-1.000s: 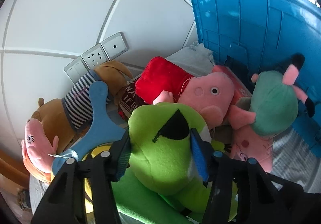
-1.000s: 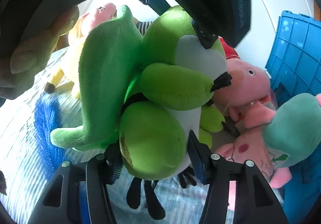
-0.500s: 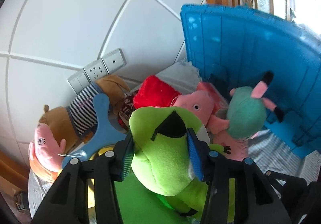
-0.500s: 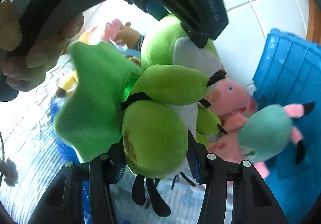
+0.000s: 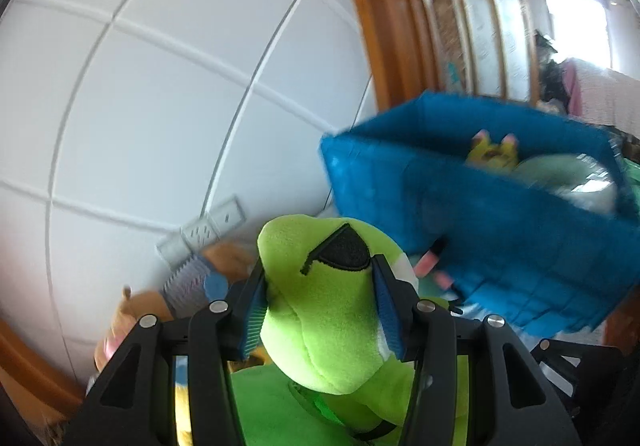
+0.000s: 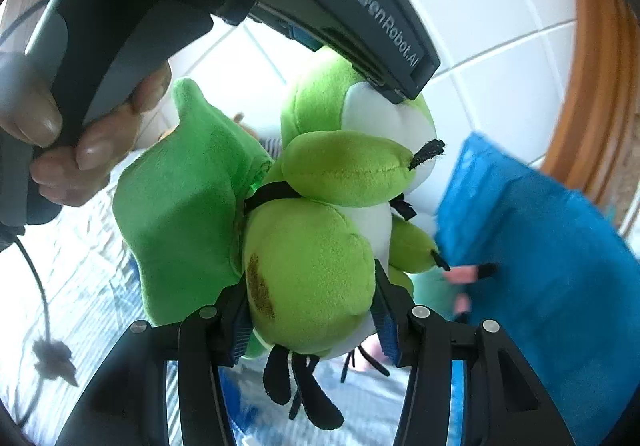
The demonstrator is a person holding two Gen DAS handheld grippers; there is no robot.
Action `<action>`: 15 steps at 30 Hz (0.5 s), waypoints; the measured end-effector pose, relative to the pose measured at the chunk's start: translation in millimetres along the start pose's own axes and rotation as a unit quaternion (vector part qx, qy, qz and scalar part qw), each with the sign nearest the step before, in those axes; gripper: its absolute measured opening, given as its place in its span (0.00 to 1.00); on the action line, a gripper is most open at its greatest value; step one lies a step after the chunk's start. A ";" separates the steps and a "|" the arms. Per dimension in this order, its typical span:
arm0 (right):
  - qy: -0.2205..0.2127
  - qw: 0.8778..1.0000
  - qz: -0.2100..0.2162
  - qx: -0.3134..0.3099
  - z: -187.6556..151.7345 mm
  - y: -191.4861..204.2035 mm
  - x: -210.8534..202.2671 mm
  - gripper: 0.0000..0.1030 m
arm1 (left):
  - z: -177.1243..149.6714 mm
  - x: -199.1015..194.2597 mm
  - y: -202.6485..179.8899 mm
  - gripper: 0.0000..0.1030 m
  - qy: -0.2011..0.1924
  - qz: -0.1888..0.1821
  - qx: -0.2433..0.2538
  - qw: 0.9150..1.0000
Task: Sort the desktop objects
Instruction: 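Lift the green frog plush with the right gripper toward the blue crate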
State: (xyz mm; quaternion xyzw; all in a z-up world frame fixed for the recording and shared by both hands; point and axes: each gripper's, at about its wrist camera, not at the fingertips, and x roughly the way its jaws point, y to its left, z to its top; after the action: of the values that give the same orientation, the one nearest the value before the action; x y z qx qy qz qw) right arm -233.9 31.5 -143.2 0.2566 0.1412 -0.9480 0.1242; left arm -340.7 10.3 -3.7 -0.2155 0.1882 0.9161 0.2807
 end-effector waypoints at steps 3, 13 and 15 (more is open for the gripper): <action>-0.010 0.999 -0.021 0.022 18.0 -14.4 -38.0 0.48 | 26.9 -22.5 -15.8 0.47 -0.027 -0.014 0.019 0.999; -0.014 0.995 -0.088 0.045 91.6 -99.1 -118.3 0.48 | 145.2 -53.6 -73.4 0.47 -0.102 -0.055 0.046 0.992; -0.012 0.994 -0.100 0.043 103.3 -120.4 -131.2 0.48 | 166.9 -47.8 -84.8 0.47 -0.108 -0.062 0.043 0.991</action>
State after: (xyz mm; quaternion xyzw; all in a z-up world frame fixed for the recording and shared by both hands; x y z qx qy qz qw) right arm -207.8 130.5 35.3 0.2353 0.1242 -0.9638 0.0194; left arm -302.6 132.7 140.8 -0.1139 0.1824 0.9060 0.3645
